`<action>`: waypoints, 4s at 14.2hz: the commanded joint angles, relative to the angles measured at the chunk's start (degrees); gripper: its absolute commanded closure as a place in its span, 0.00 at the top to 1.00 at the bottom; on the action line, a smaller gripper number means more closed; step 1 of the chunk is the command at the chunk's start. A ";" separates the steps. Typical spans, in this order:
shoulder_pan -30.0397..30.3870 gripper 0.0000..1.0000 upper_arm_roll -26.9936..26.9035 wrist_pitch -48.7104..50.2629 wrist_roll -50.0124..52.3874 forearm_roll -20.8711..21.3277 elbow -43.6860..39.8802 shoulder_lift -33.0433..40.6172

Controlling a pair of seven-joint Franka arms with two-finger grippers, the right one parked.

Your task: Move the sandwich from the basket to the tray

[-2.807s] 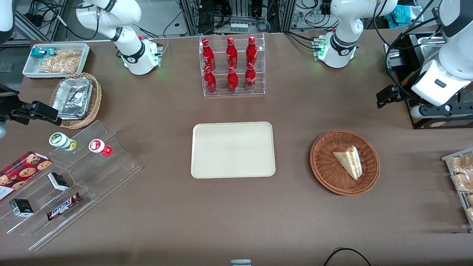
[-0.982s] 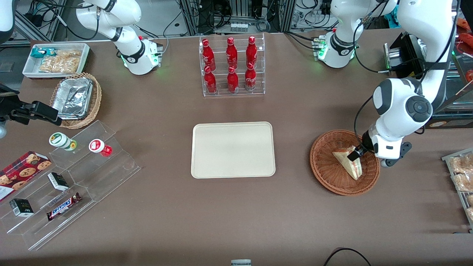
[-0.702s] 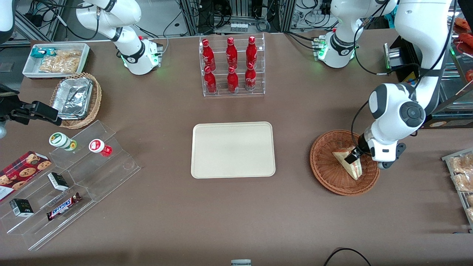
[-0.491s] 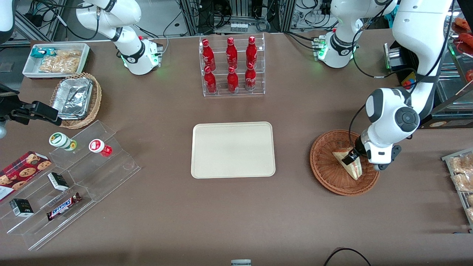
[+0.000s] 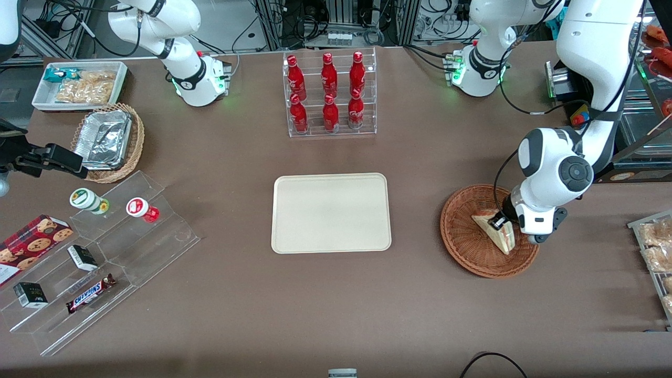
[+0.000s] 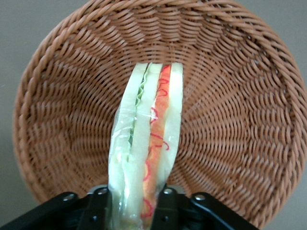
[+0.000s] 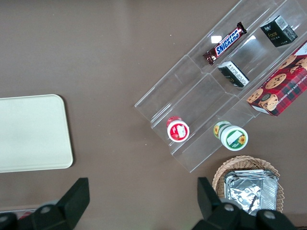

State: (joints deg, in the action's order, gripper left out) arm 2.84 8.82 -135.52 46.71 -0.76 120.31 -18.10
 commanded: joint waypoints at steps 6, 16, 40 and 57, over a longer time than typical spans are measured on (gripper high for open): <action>-10.55 0.13 0.24 22.29 -14.44 0.40 -14.99 0.80; -29.28 0.07 0.24 22.15 -5.68 0.14 -35.04 -16.34; -44.15 1.00 -0.12 17.12 9.19 2.34 -47.45 -29.54; -28.70 1.00 -4.34 34.26 -4.05 4.01 -26.65 0.06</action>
State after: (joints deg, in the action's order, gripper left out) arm -28.58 3.90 -101.06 47.81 3.90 84.95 -25.74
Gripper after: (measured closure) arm 0.000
